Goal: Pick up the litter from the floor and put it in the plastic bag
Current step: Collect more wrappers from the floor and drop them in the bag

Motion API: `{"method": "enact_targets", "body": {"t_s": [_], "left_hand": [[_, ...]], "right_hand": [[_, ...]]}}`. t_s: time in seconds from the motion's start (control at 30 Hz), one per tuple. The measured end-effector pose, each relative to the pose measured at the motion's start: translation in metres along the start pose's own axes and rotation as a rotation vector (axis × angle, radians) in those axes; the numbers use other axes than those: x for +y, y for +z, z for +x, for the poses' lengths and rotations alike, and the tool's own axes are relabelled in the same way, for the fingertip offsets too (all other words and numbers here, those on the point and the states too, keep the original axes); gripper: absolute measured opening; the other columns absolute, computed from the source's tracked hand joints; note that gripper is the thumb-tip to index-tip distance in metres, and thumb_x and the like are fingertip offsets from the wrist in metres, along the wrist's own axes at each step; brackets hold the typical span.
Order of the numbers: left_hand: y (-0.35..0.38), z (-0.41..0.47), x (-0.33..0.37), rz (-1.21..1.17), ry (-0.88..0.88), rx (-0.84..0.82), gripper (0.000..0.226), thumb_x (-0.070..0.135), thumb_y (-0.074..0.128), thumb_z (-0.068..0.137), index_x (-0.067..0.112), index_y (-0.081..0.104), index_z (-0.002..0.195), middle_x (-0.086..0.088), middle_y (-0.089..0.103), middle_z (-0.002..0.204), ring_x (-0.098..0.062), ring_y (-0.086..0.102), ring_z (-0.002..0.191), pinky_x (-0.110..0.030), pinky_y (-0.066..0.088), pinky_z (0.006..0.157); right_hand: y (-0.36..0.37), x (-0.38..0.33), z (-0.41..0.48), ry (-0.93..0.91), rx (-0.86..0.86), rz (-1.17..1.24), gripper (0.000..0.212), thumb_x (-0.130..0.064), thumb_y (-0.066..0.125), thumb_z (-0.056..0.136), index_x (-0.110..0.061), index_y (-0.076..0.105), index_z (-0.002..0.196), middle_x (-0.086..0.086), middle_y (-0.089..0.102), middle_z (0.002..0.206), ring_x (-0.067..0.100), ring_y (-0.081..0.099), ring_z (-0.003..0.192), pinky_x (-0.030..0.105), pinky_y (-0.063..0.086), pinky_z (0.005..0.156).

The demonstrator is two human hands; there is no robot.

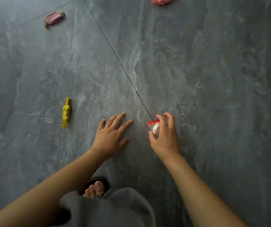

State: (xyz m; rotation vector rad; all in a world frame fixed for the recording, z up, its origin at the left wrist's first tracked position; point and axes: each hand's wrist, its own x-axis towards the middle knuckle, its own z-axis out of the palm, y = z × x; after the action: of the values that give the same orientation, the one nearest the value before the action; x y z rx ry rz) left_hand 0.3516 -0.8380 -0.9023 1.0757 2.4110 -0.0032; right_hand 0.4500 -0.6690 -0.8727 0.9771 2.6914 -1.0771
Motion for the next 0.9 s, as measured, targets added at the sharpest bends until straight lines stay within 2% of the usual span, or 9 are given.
{"method": "enact_targets", "body": {"t_s": [0.07, 0.17, 0.23, 0.33, 0.43, 0.5, 0.7, 0.8, 0.9], "left_hand": [[-0.005, -0.005, -0.009, -0.038, -0.064, 0.034, 0.063, 0.058, 0.038, 0.086, 0.035, 0.026, 0.143, -0.003, 0.022, 0.155, -0.025, 0.023, 0.141, -0.052, 0.02, 0.11], [-0.016, -0.019, -0.033, -0.09, -0.169, 0.147, 0.059, 0.055, 0.039, 0.078, 0.029, 0.048, 0.131, -0.006, 0.048, 0.14, -0.028, 0.049, 0.124, -0.05, 0.042, 0.096], [-0.023, -0.028, -0.057, -0.114, -0.234, 0.219, 0.056, 0.051, 0.041, 0.078, 0.026, 0.053, 0.126, -0.008, 0.054, 0.134, -0.029, 0.055, 0.117, -0.045, 0.047, 0.089], [-0.035, -0.034, -0.091, -0.162, -0.358, 0.32, 0.053, 0.045, 0.043, 0.079, 0.02, 0.055, 0.123, -0.014, 0.054, 0.132, -0.035, 0.056, 0.113, -0.044, 0.049, 0.084], [-0.039, -0.035, -0.115, -0.248, -0.523, 0.398, 0.049, 0.034, 0.057, 0.084, 0.018, 0.05, 0.13, -0.017, 0.043, 0.141, -0.038, 0.047, 0.121, -0.047, 0.045, 0.092], [-0.038, -0.029, -0.12, -0.323, -0.612, 0.376, 0.053, 0.031, 0.058, 0.086, 0.022, 0.043, 0.135, -0.015, 0.036, 0.144, -0.037, 0.042, 0.124, -0.047, 0.042, 0.095], [-0.036, -0.017, -0.116, -0.407, -0.571, 0.318, 0.049, 0.009, 0.051, 0.086, 0.017, 0.044, 0.134, -0.02, 0.051, 0.117, -0.042, 0.053, 0.101, -0.048, 0.046, 0.082], [-0.052, -0.028, -0.094, -0.386, -0.49, 0.305, 0.05, 0.006, 0.048, 0.086, 0.018, 0.043, 0.135, -0.021, 0.052, 0.11, -0.042, 0.053, 0.096, -0.048, 0.047, 0.076], [-0.1, -0.062, -0.068, -0.381, -0.459, 0.345, 0.046, 0.008, 0.046, 0.088, 0.016, 0.044, 0.134, -0.021, 0.052, 0.107, -0.041, 0.053, 0.094, -0.05, 0.049, 0.073]], "right_hand": [[0.011, -0.013, 0.001, -0.033, -0.036, 0.003, 0.056, -0.012, 0.069, 0.073, -0.008, 0.047, 0.124, 0.014, 0.034, 0.139, 0.03, 0.042, 0.125, 0.033, 0.037, 0.1], [0.021, -0.035, 0.004, -0.098, -0.098, 0.001, 0.051, -0.013, 0.07, 0.073, -0.01, 0.05, 0.121, 0.012, 0.033, 0.139, 0.029, 0.045, 0.121, 0.032, 0.04, 0.096], [0.027, -0.051, 0.009, -0.15, -0.124, 0.003, 0.049, -0.011, 0.07, 0.072, -0.011, 0.053, 0.118, 0.013, 0.034, 0.138, 0.029, 0.048, 0.117, 0.033, 0.042, 0.092], [0.035, -0.069, 0.016, -0.222, -0.162, -0.009, 0.046, -0.01, 0.07, 0.072, -0.01, 0.055, 0.116, 0.015, 0.037, 0.135, 0.03, 0.051, 0.109, 0.034, 0.045, 0.086], [0.04, -0.077, 0.02, -0.254, -0.191, -0.015, 0.046, -0.011, 0.069, 0.074, -0.011, 0.056, 0.118, 0.016, 0.042, 0.129, 0.03, 0.053, 0.108, 0.032, 0.043, 0.088], [0.04, -0.077, 0.019, -0.25, -0.201, -0.009, 0.046, -0.012, 0.068, 0.075, -0.013, 0.056, 0.12, 0.015, 0.046, 0.127, 0.03, 0.053, 0.109, 0.031, 0.042, 0.089], [0.029, -0.063, 0.016, -0.21, -0.185, 0.035, 0.046, -0.013, 0.067, 0.077, -0.014, 0.055, 0.121, 0.011, 0.047, 0.125, 0.028, 0.053, 0.109, 0.029, 0.041, 0.09], [0.013, -0.065, 0.012, -0.172, -0.183, 0.073, 0.045, -0.014, 0.066, 0.078, -0.014, 0.054, 0.121, 0.011, 0.046, 0.125, 0.027, 0.054, 0.108, 0.027, 0.04, 0.088], [-0.024, -0.093, 0.0, -0.148, -0.191, 0.086, 0.044, -0.017, 0.065, 0.08, -0.016, 0.054, 0.122, 0.01, 0.045, 0.126, 0.026, 0.054, 0.107, 0.026, 0.04, 0.085]]}}
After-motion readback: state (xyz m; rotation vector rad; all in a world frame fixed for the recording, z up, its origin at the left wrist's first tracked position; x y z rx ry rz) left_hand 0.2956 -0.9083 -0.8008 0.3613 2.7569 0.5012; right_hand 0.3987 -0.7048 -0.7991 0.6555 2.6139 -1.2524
